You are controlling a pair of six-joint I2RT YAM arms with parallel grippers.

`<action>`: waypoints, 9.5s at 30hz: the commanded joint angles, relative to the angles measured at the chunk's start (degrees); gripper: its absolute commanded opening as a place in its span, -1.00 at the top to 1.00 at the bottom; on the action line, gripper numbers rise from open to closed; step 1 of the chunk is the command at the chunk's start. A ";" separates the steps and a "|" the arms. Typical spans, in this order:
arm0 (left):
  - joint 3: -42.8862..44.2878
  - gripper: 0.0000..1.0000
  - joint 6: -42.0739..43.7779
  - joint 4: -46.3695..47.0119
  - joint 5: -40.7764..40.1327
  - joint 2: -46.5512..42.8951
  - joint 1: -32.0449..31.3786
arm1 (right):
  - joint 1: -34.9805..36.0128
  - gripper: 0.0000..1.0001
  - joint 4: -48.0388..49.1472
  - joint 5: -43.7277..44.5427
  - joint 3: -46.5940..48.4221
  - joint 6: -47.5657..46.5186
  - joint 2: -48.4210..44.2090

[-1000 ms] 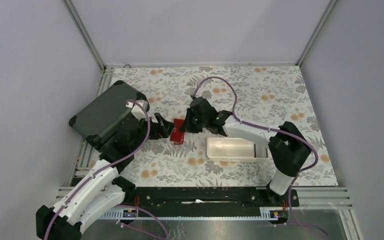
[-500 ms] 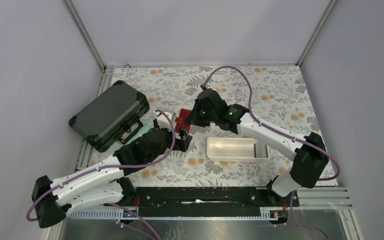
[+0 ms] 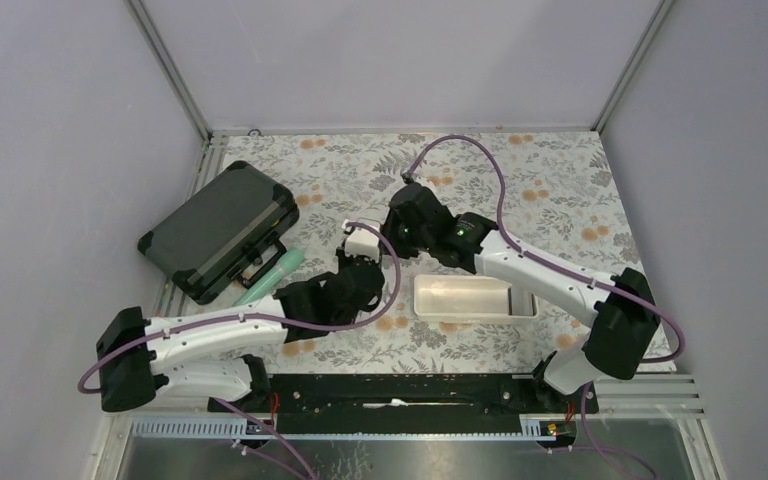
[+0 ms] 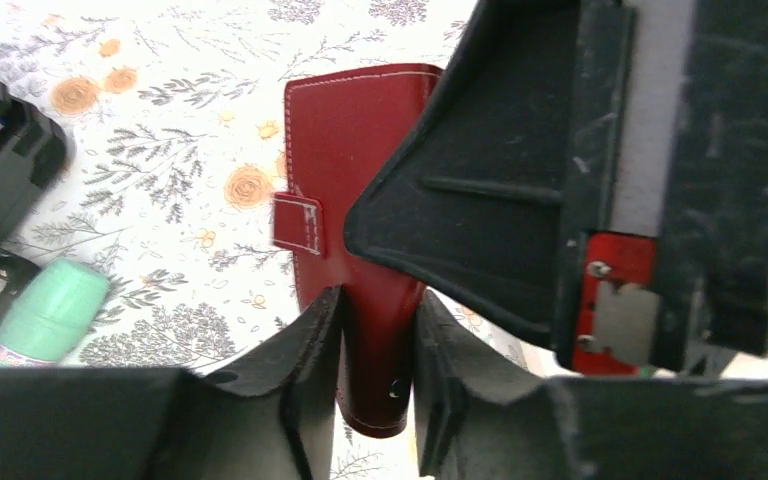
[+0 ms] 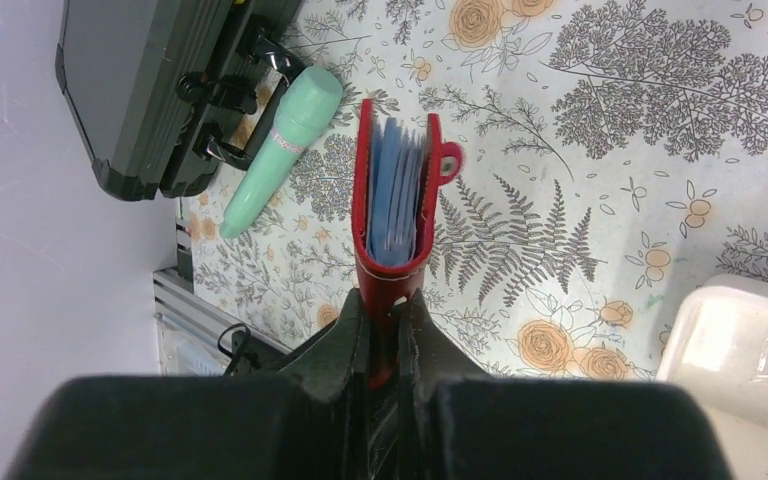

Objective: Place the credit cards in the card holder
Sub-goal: Close the card holder at the center of the board.

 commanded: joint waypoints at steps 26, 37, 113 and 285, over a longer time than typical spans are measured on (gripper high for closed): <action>-10.09 1.00 -11.57 16.65 62.87 -23.04 24.90 | -19.50 -0.99 27.06 -44.92 -22.37 -22.20 -24.70; -16.33 1.00 -22.18 34.40 84.33 -25.71 29.57 | -20.75 -0.97 37.13 -62.45 -22.98 -16.79 -21.85; -17.60 1.00 -34.94 47.96 77.02 -22.53 26.14 | -28.83 -0.32 48.94 -68.67 -32.39 -2.02 -25.68; -23.41 1.00 -40.74 52.68 73.18 -26.66 27.46 | -16.98 -0.23 78.21 -56.88 -32.60 10.53 -21.25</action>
